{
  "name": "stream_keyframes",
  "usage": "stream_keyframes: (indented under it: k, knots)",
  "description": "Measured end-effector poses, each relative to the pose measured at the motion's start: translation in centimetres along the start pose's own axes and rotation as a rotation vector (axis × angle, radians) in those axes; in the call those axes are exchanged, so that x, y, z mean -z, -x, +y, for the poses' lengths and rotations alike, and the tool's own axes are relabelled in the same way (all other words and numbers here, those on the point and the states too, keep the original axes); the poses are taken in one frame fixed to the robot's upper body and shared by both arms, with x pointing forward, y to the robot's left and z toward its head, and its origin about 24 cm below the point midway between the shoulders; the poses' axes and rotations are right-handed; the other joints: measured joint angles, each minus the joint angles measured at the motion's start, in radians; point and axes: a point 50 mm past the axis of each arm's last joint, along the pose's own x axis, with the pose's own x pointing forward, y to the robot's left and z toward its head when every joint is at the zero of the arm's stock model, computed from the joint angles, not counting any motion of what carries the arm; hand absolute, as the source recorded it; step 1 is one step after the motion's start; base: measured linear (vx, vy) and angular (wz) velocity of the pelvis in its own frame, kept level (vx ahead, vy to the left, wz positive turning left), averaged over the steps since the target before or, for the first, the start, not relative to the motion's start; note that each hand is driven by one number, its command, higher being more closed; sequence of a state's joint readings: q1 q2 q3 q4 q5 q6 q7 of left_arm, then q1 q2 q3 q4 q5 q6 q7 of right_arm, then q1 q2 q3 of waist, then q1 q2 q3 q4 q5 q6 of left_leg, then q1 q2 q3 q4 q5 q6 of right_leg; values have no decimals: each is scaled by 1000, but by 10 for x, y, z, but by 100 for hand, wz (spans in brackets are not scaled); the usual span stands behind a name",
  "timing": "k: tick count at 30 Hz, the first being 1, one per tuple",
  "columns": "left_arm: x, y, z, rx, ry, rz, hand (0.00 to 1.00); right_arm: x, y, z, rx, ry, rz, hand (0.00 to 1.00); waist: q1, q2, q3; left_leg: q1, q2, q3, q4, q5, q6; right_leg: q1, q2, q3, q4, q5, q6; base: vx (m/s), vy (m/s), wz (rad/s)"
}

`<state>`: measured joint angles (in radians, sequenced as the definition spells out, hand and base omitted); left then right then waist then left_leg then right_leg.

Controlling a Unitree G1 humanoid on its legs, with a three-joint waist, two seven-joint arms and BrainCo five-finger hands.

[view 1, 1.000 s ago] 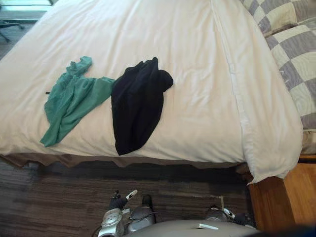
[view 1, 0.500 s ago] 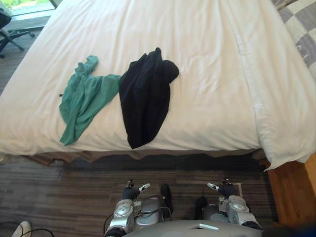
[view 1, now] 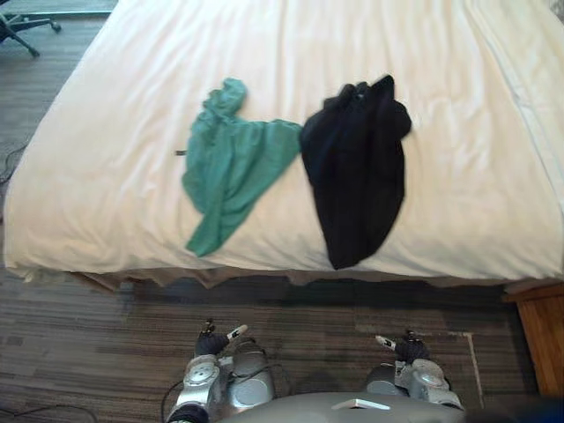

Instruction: Tidy the bed and pick cloth on bed and put in laundry

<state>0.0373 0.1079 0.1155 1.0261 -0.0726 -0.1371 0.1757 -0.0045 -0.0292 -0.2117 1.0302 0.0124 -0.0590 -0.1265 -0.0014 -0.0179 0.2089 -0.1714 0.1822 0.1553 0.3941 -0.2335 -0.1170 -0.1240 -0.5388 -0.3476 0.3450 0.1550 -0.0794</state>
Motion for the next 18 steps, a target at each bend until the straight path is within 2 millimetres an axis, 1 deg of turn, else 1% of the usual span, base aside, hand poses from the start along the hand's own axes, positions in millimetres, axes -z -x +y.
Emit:
stream_keyframes:
  k: [1, 2, 3, 4, 5, 6, 7, 8, 10, 11, 14, 16, 17, 18]
  knots:
    - [1, 0, 1, -3, -1, 5, 0, -4, 0, 2, -9, 13, -16, 0, -3, 2, 0, 22, -4, 7, -29, 11, 16, -11, 17, -29, 39, -44, 22, 134, 264, -15]
    - [3, 1, 2, -4, -4, 9, 0, -6, 0, 5, -20, 31, -28, 0, -7, 9, 1, 54, -5, 9, -71, 25, 30, -17, 74, -64, 79, -115, 68, 138, 291, -7]
    - [2, 0, 2, 3, -15, 7, 0, -8, 1, 10, -41, 50, -41, 0, -10, 13, -1, 90, -4, 13, -128, 48, 41, -29, 175, -66, 122, -203, 95, 122, 269, -5]
    - [1, 0, -2, 21, -33, 2, 0, -10, 1, 16, -62, 56, -54, 0, -9, 16, -2, 126, -8, 28, -186, 71, 48, -44, 298, -30, 135, -285, 109, 75, 170, -7]
    - [2, 1, -4, 28, -33, 5, 0, -12, 2, 18, -70, 59, -63, 0, -10, 18, -2, 139, -12, 33, -204, 78, 50, -45, 339, -20, 125, -313, 116, 72, 144, -13]
    - [5, 1, -8, 41, -27, 24, 0, -13, 3, 22, -81, 62, -72, 0, -12, 18, -2, 158, -30, 44, -223, 84, 56, -25, 390, -21, 60, -342, 109, 70, 127, -22]
    - [8, 2, -9, 44, -20, 42, 0, -12, 3, 23, -83, 59, -69, 0, -10, 13, -6, 172, -47, 59, -228, 84, 56, 15, 395, -16, -3, -352, 103, 75, 127, -36]
    - [9, 3, -15, 55, 16, 56, 0, -12, 3, 23, -82, 59, -71, 0, -9, 21, -2, 190, -57, 78, -243, 87, 59, 35, 398, 11, -49, -348, 108, 42, 80, -37]
    - [15, 6, -20, 61, 56, 81, 0, -13, 2, 19, -71, 58, -76, 0, -12, 37, -4, 217, -66, 97, -267, 108, 60, 51, 397, 32, -73, -332, 123, 31, 57, -33]
    - [19, 7, -19, 47, 100, 98, 0, -12, 2, 18, -66, 56, -69, 0, -11, 39, -4, 237, -68, 113, -278, 114, 57, 64, 398, 40, -81, -326, 129, 34, 24, -36]
    - [32, 12, -13, -13, 268, 153, 0, -4, 1, 8, -10, -8, -26, 0, -6, 33, -19, 278, -76, 142, -330, 143, 48, 80, 406, 64, -110, -311, 135, 12, 18, -24]
    - [38, 14, -9, -49, 363, 179, 0, 3, 2, -4, 42, -72, 9, 0, -6, 35, -22, 285, -77, 147, -354, 150, 46, 82, 410, 65, -127, -298, 137, 4, 23, -5]
    - [41, 14, -4, -77, 404, 189, 0, 9, 3, -10, 72, -115, 33, 0, -6, 34, -22, 293, -77, 154, -363, 151, 45, 88, 413, 65, -135, -292, 138, -18, 41, -6]
    - [49, 17, 7, -133, 474, 215, 0, 20, 6, -20, 117, -171, 63, 0, -5, 32, -24, 306, -77, 165, -366, 151, 45, 103, 413, 68, -144, -288, 140, -13, 44, -6]
